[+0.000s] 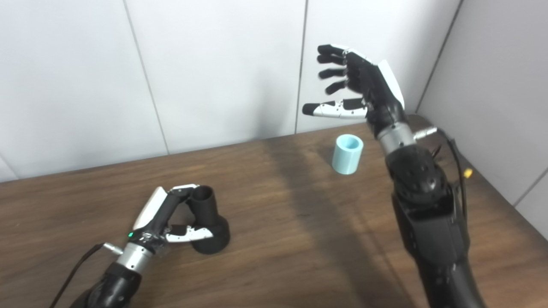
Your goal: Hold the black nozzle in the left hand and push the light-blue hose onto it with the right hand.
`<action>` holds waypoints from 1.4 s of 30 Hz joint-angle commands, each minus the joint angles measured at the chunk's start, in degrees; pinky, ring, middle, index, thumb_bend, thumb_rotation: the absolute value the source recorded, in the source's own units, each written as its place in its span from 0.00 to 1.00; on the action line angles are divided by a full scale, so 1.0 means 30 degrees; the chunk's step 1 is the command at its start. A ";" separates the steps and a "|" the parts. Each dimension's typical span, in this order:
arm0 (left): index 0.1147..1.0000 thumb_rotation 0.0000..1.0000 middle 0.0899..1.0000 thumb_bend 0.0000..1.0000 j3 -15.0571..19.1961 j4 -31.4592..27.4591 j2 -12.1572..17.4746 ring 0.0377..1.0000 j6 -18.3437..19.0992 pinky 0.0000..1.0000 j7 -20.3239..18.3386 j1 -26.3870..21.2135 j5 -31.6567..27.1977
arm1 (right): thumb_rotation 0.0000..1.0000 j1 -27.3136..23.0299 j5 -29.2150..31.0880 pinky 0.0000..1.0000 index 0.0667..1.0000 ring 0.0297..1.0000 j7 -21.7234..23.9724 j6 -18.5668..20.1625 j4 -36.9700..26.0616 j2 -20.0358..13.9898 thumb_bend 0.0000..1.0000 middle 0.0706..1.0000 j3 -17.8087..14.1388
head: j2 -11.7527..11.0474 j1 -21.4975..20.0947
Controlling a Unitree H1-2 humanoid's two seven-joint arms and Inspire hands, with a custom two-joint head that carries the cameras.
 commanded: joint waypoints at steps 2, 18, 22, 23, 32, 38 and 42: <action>0.46 0.00 0.41 0.50 -0.0755 0.1608 0.1231 0.41 0.0153 0.44 -0.0010 0.2253 0.0305 | 0.27 -0.0439 -0.0926 0.79 0.87 0.86 -0.0297 -0.1484 0.1706 -0.1425 0.87 0.88 -0.0329 | 0.0006 -0.0086; 0.46 0.00 0.41 0.50 -0.0479 0.1192 0.1657 0.41 0.0153 0.45 -0.0683 0.2273 -0.0174 | 0.23 -0.1189 0.2741 0.91 0.99 0.96 0.2473 -0.1225 0.7906 -0.1873 0.88 0.98 -0.0614 | 0.0016 -0.0445; 0.46 0.00 0.41 0.50 -0.0515 0.1263 0.1660 0.41 0.0153 0.45 -0.0650 0.2223 -0.0241 | 0.31 -0.1174 0.2941 0.95 1.00 0.97 0.3004 -0.1779 0.8985 -0.1931 0.97 0.99 -0.0080 | 0.0003 -0.0423; 0.46 0.00 0.41 0.50 -0.0492 0.1302 0.1643 0.41 0.0153 0.45 -0.0682 0.2212 -0.0227 | 0.32 -0.1163 0.2873 0.94 1.00 0.97 0.3087 -0.1985 0.9225 -0.1921 0.98 0.99 0.0070 | 0.0003 -0.0425; 0.46 0.00 0.41 0.50 -0.0467 0.1370 0.1603 0.41 0.0154 0.46 -0.0768 0.2270 -0.0108 | 0.25 -0.1105 0.3394 0.99 1.00 1.00 0.4050 -0.2975 1.0813 -0.1594 0.90 1.00 0.0826 | 0.0108 -0.0228; 0.46 0.00 0.41 0.50 -0.0351 0.0979 0.1642 0.41 0.0155 0.46 -0.1090 0.2448 -0.0227 | 0.25 -0.0807 0.3775 1.00 1.00 1.00 0.4214 -0.3254 1.1205 -0.1404 0.88 1.00 0.0772 | 0.0180 -0.0008; 0.46 0.00 0.41 0.50 -0.0472 0.0890 0.1717 0.40 0.0154 0.45 -0.0962 0.2463 -0.0101 | 0.22 -0.0778 0.3572 0.93 1.00 0.98 0.3866 -0.4100 1.2138 -0.1119 0.88 1.00 0.0778 | 0.0208 -0.0002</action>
